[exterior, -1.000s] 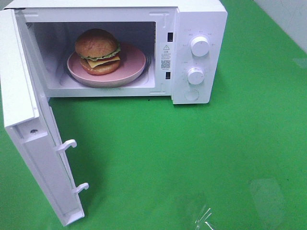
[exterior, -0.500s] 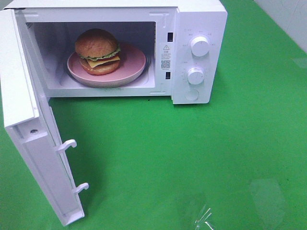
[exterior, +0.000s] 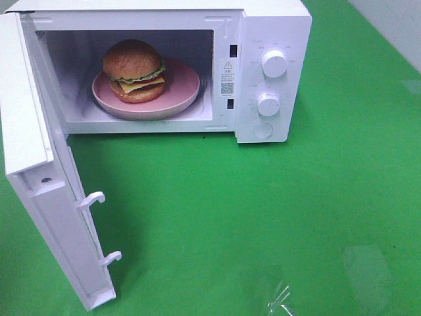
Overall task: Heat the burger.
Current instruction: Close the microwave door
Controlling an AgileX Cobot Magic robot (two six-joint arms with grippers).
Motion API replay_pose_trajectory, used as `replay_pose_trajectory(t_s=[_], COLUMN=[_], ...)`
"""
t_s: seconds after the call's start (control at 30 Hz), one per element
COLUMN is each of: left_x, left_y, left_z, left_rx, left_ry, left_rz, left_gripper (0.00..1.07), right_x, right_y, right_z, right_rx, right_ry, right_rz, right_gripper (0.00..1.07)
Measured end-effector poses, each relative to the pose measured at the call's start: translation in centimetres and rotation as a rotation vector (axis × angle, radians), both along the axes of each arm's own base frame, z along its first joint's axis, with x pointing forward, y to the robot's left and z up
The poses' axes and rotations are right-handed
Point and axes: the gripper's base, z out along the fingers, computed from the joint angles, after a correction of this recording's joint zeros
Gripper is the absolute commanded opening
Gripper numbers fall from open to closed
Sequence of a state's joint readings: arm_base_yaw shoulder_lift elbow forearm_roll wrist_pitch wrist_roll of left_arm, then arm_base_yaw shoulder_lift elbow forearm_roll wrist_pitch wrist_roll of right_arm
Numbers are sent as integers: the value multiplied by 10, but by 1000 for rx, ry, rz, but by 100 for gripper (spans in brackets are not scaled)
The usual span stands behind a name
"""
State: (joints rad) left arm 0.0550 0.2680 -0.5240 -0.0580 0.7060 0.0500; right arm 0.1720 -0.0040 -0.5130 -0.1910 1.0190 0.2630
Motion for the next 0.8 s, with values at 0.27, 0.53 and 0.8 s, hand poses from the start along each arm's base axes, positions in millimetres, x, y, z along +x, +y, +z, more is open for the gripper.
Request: replay_pose_trajectory(t_s=[0.27, 0.53, 0.8], left_x=[29, 52, 70], left_y=[3, 6, 9], left_z=[-9, -39, -61], left_rx=[1, 9, 15], left_ry=[-85, -253, -319], left_rz=[14, 39, 56], left_gripper=[0, 0, 0], right_x=[0, 0, 0], right_y=[0, 0, 0], right_z=[0, 0, 0], right_rx=[0, 0, 0], right_ry=[0, 0, 0], right_rz=[0, 0, 0], right_gripper=[76, 76, 76])
